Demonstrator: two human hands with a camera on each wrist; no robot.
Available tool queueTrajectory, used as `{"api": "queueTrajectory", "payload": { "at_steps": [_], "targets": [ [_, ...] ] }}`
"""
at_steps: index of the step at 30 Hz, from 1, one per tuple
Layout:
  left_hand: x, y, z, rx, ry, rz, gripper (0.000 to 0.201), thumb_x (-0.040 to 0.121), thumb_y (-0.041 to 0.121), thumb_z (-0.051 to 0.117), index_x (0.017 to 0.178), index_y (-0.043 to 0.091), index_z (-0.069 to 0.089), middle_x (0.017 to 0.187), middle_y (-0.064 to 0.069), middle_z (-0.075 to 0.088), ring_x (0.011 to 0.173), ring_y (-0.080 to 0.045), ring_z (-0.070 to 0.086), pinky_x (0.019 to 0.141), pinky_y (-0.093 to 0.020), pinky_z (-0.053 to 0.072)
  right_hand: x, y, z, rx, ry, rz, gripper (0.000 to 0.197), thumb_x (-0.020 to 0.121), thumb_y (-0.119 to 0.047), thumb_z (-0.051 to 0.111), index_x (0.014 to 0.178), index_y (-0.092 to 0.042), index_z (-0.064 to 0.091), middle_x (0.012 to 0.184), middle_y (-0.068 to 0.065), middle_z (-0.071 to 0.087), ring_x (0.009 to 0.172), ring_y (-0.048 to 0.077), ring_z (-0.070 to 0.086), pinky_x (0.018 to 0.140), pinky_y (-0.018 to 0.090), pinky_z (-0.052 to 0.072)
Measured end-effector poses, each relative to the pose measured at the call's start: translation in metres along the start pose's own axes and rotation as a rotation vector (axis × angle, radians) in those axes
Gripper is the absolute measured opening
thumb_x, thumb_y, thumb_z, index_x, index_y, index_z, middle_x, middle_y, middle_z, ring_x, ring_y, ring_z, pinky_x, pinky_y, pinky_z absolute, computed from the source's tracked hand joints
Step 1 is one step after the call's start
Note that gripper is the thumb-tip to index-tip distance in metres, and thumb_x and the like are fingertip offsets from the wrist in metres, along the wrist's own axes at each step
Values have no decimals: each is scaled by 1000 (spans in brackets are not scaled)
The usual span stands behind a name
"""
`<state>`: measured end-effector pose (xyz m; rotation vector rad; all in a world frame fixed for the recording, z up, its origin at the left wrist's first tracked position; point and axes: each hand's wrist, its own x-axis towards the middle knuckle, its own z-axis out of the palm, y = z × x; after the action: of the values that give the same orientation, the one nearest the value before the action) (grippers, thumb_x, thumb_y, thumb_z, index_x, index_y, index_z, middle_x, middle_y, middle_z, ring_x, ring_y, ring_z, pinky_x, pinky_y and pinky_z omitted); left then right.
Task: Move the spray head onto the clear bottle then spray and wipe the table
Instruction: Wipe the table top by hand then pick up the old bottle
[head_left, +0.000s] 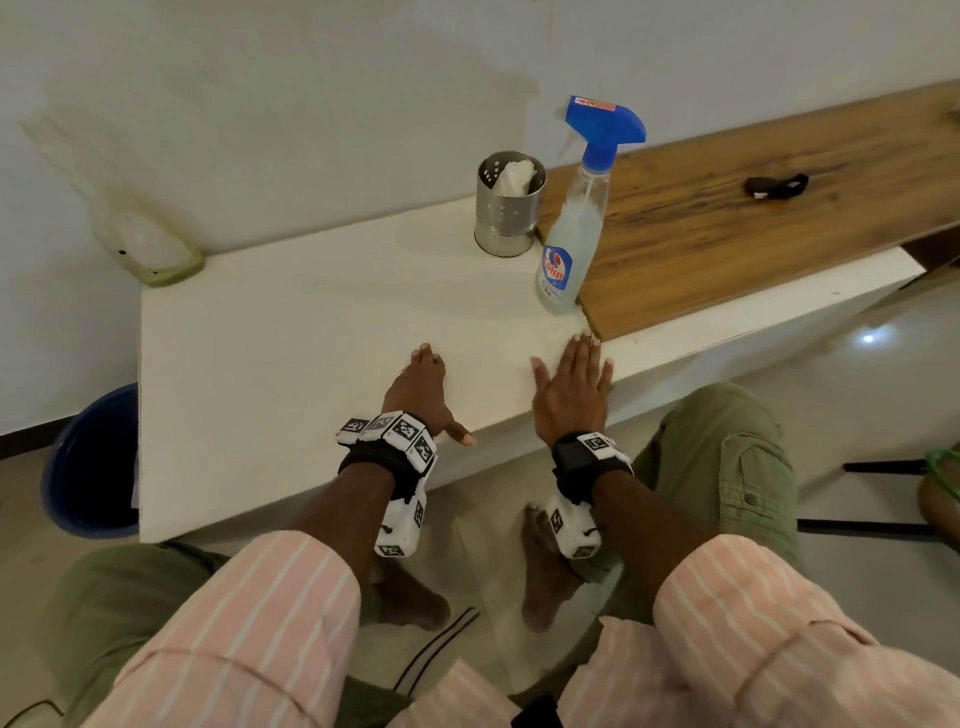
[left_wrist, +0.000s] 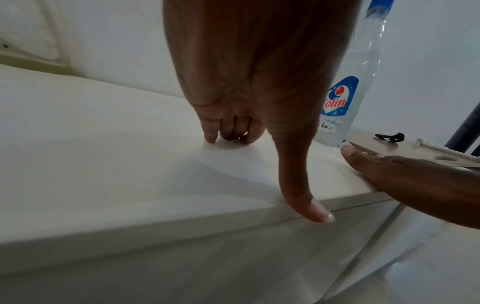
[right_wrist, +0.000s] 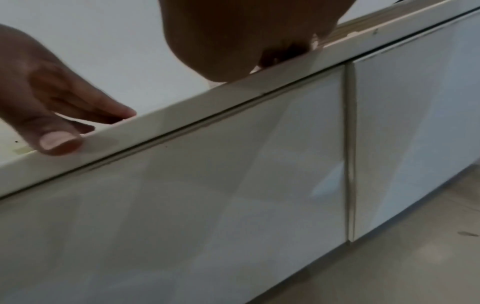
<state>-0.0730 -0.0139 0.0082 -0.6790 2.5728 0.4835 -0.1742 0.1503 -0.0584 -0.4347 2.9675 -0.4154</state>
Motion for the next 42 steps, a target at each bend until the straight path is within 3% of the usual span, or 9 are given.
{"api": "queueTrajectory", "payload": {
  "at_steps": [3, 8, 13, 18, 24, 31, 35, 39, 42],
  "targets": [
    [1, 2, -2, 30, 21, 4, 141, 51, 55, 87, 153, -1, 7, 163, -14, -1, 151, -27, 9, 119, -38, 24, -18, -27, 4, 78, -49, -21, 76, 98, -55, 17, 152, -4, 0, 162, 14, -2, 150, 26, -3, 123, 43, 2],
    [0, -13, -8, 19, 33, 73, 118, 65, 44, 84, 152, 0, 17, 162, -16, 8, 149, -29, 16, 120, -37, 24, -37, -53, 12, -85, -235, -652, 67, 100, -49, 13, 153, -10, -2, 162, 8, -7, 150, 21, -7, 123, 42, 0],
    [-10, -51, -19, -7, 58, 15, 126, 61, 52, 84, 153, 4, 12, 163, -11, 5, 151, -25, 11, 121, -36, 17, -19, -45, 4, -4, -117, -186, 73, 99, -54, 15, 152, -7, -1, 162, 11, -4, 150, 24, -6, 123, 42, -2],
    [-4, -68, -27, 5, 80, -21, 123, 63, 49, 84, 153, 2, 13, 163, -13, 4, 150, -26, 13, 120, -37, 22, -40, -112, 21, -94, -310, -607, 75, 98, -56, 11, 152, -5, -3, 162, 11, -9, 150, 23, -10, 123, 42, -4],
    [12, -86, -47, 42, 72, -42, 134, 57, 52, 85, 154, 5, 5, 163, -9, -4, 152, -23, 4, 120, -39, 22, 46, -126, 10, -118, -254, -269, 80, 98, -57, 15, 151, 1, 1, 161, 17, -2, 150, 29, -7, 122, 45, -4],
    [46, -103, -57, 32, -20, -105, 153, 45, 55, 89, 153, 2, -5, 162, -10, -15, 151, -25, -6, 122, -46, 15, 41, -154, 26, -11, -207, -181, 89, 96, -61, 22, 148, 5, -7, 159, 24, -11, 148, 37, -11, 122, 47, -5],
    [64, -104, -63, 67, -77, -96, 164, 38, 56, 91, 151, 0, -13, 160, -15, -20, 150, -28, -11, 123, -46, 11, 26, -160, 36, 16, -273, -231, 90, 95, -61, 22, 148, 4, -8, 158, 23, -16, 147, 35, -17, 121, 47, -8],
    [72, -104, -63, 95, -87, -100, 166, 36, 57, 91, 150, -2, -14, 159, -18, -19, 150, -30, -10, 122, -46, 13, 61, -166, 44, -59, -332, -586, 82, 97, -59, 19, 151, -3, -7, 160, 14, -15, 148, 28, -16, 122, 43, -5],
    [71, -106, -61, 84, -80, -85, 167, 34, 56, 91, 150, -2, -13, 160, -17, -19, 150, -30, -10, 122, -47, 14, 120, -165, 35, -90, -313, -463, 81, 97, -58, 20, 151, -3, -7, 161, 14, -12, 149, 30, -10, 122, 43, -3]
  ]
}}
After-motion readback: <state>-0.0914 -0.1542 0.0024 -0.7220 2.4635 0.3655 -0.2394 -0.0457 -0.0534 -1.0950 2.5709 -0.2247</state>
